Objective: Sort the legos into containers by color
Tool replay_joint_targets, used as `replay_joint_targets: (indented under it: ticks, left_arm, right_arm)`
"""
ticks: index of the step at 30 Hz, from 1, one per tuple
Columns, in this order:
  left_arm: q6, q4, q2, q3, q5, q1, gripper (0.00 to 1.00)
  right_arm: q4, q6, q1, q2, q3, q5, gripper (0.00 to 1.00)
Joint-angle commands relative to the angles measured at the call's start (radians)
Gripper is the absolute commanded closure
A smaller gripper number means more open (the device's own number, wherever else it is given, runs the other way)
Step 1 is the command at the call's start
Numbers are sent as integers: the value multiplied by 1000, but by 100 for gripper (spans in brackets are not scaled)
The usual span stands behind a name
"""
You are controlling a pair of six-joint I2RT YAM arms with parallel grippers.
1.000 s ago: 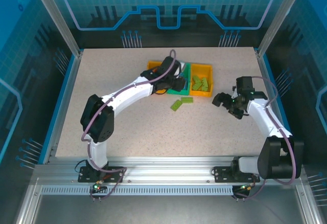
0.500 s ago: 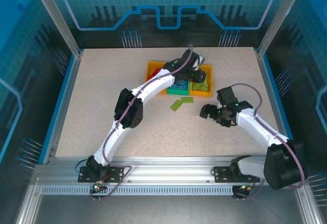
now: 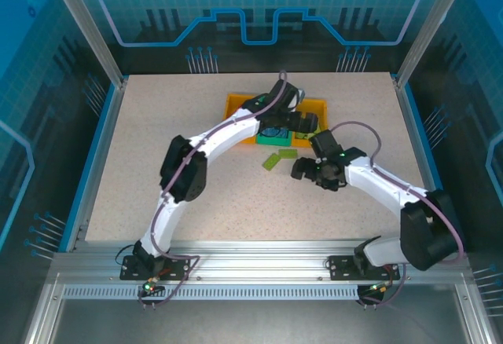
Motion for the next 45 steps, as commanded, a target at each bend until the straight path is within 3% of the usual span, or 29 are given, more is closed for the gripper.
replay_joint_targets:
  ticks: [1,10,15,20,30,45]
  left_arm:
    - [-19,61,-196,-135,-105,22,1]
    - [-161,176,-639,-779,-191,178,1]
    - [-193,110,-839,-981,-313,224,1]
    - [-207,90,-1004,-1135,-328,272,1]
    - [-223,69,-1129,-1266,-317,303,1]
    - [-224,99,-1178,-1345,-291,303,1]
  right_arm:
    - [6,122,77,86,111,34,7]
    - [-157,235,165,431,478,83,7]
    - [-218,245,170,565,572,92,10]
    - [-252,258,169,643,615,116,11]
    - [-293,261,199,755,756,107,13]
    - [-288,279,269,624,689,149,19]
